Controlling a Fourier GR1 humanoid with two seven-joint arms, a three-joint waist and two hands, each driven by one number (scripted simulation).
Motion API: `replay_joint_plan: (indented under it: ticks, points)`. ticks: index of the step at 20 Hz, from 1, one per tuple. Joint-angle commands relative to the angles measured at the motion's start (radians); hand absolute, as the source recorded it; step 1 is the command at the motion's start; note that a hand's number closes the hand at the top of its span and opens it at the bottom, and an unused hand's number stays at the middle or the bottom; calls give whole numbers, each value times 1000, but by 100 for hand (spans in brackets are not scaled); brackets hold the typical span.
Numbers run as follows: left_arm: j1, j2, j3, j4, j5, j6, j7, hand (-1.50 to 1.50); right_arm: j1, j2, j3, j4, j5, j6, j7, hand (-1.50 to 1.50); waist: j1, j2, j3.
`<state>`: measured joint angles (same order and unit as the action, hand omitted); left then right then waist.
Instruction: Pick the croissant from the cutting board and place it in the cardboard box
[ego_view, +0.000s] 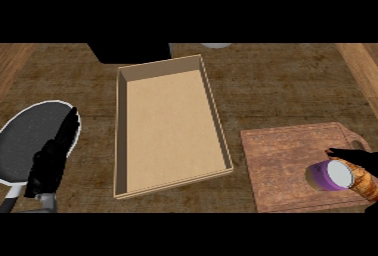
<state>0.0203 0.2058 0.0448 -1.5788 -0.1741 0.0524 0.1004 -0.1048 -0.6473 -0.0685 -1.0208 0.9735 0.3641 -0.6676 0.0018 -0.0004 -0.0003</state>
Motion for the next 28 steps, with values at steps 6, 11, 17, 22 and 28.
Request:
replay_joint_plan:
  ticks: [6, 11, 17, 22, 28]
  points:
    - [2, -21, 14, 35, -10, -5, -26, 0, 10, 71, -49, 23, 30, -242, -30, 150, -5, 0, 0]
    - [-15, -17, 18, -6, -24, -6, 24, 0, -107, 16, -100, 41, -9, -175, -71, 150, 1, 0, 0]
    - [28, -4, 37, -3, -12, -19, 8, 0, 45, 235, -126, -147, 38, -291, 350, 150, -39, -15, -5]
    - [35, -4, 52, -1, -18, 1, 6, 0, 123, 403, -135, -247, 131, -410, 660, 150, -76, -26, -11]
    - [44, -14, 40, -12, -18, -3, 11, 0, 199, 604, -16, -575, 272, -432, 938, 150, -63, -24, -9]
